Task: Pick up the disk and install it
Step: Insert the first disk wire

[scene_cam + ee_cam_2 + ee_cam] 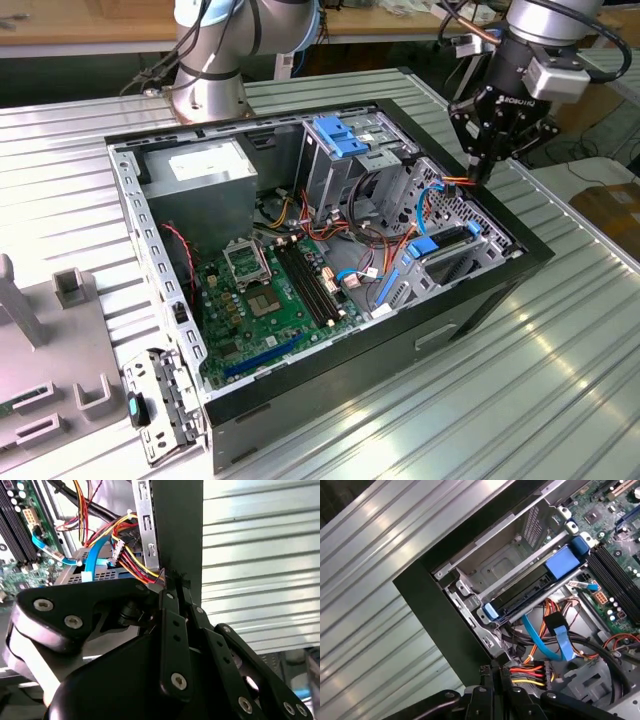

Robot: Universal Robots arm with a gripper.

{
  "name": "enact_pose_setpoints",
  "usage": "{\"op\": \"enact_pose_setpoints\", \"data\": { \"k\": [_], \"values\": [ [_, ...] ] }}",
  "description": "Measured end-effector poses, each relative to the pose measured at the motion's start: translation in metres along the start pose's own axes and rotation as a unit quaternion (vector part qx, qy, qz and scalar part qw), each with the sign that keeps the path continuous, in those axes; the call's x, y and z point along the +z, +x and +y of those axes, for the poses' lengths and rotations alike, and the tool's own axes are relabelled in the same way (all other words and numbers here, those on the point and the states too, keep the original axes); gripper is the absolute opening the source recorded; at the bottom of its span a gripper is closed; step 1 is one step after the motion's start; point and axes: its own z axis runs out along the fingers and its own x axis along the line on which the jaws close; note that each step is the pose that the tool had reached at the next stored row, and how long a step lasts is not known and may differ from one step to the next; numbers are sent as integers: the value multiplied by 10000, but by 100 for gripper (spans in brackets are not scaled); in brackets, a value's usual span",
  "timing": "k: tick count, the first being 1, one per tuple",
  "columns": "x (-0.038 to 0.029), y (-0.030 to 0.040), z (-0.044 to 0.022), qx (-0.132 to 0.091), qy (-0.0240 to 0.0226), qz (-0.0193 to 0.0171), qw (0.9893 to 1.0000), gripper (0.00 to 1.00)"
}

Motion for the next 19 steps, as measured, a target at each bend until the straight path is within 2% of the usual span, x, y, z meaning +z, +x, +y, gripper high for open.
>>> {"op": "enact_pose_setpoints", "data": {
  "k": [1,2,3,5,6,8,9,11,12,14,16,17,18,19],
  "values": [
    [0,0,0,79,-11,-4,10000,16],
    [0,0,0,255,-35,-12,9997,16],
    [0,0,0,466,-63,-21,9989,16],
    [-1,0,0,908,-122,-42,9958,16],
    [0,0,0,980,-119,-58,9951,16],
    [1,0,0,1037,-80,-105,9945,16],
    [1,2,3,1076,-31,-162,9941,16],
    [6,33,41,1110,-18,-179,9937,16],
    [11,56,71,1135,11,-213,9933,16],
    [13,66,84,1159,55,-262,9929,16],
    [14,71,90,1190,115,-326,9923,16],
    [14,75,95,1211,162,-376,9918,16],
    [14,82,103,1239,192,-409,9913,16],
    [10,82,103,1330,231,-459,9898,16]
  ]
}}
